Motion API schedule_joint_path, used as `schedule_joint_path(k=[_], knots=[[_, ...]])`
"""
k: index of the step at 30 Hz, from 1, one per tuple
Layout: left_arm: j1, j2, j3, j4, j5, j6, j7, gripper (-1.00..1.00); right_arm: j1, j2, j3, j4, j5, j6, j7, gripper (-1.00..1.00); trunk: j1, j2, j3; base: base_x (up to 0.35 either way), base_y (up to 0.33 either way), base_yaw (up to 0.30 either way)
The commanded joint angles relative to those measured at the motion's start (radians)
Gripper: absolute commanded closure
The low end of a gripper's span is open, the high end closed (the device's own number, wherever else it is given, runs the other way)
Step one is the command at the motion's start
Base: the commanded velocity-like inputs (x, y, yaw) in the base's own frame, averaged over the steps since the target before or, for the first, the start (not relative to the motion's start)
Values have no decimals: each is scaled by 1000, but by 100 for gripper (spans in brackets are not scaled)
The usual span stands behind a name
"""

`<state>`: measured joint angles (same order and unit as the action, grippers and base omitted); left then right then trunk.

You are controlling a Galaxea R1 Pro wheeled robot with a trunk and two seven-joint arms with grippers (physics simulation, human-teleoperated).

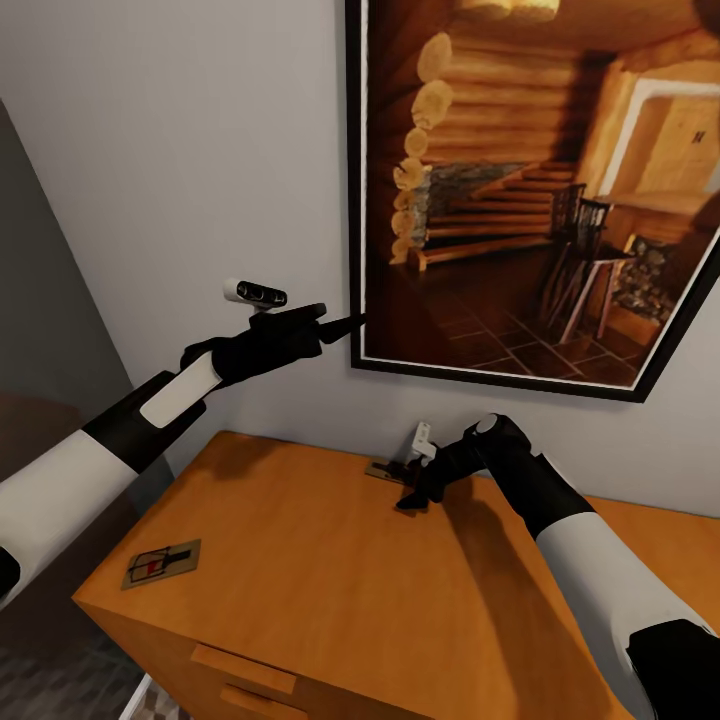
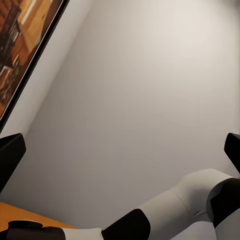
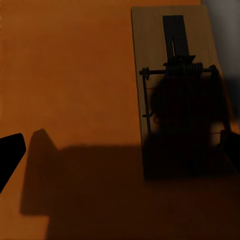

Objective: Take the four mousetraps from the cabinet in the bathroom and place them on the bathroom floor. Make sure all four end up on the same floor surface, and ensure that at least two of them are either under or directly next to the same bathroom sink.

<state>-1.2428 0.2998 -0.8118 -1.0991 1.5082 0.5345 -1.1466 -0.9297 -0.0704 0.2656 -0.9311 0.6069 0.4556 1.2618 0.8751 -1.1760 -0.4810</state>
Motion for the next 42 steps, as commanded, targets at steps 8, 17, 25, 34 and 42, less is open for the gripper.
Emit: schedule_joint_path(k=[8, 17, 25, 34, 42], knots=[[-2, 1, -4, 1, 10, 9, -1, -100, 0, 0, 3, 12, -1, 14, 6, -100, 0, -1, -1, 0, 0, 0], [-2, 1, -4, 0, 10, 9, -1, -100, 0, -4, 4, 12, -36, 12, 11, -100, 0, -1, -1, 0, 0, 0], [15, -16, -22, 17, -7, -8, 16, -100, -13, -7, -12, 29, -95, 16, 28, -100, 0, -1, -1, 0, 0, 0], [66, -28, -73, 34, -26, -8, 10, -100, -6, -8, -6, 9, -74, 28, 33, -100, 0, -1, -1, 0, 0, 0], [112, -5, -65, 28, 19, 28, -35, -100, -5, -8, 22, 5, -69, 71, 19, -100, 0, -1, -1, 0, 0, 0]])
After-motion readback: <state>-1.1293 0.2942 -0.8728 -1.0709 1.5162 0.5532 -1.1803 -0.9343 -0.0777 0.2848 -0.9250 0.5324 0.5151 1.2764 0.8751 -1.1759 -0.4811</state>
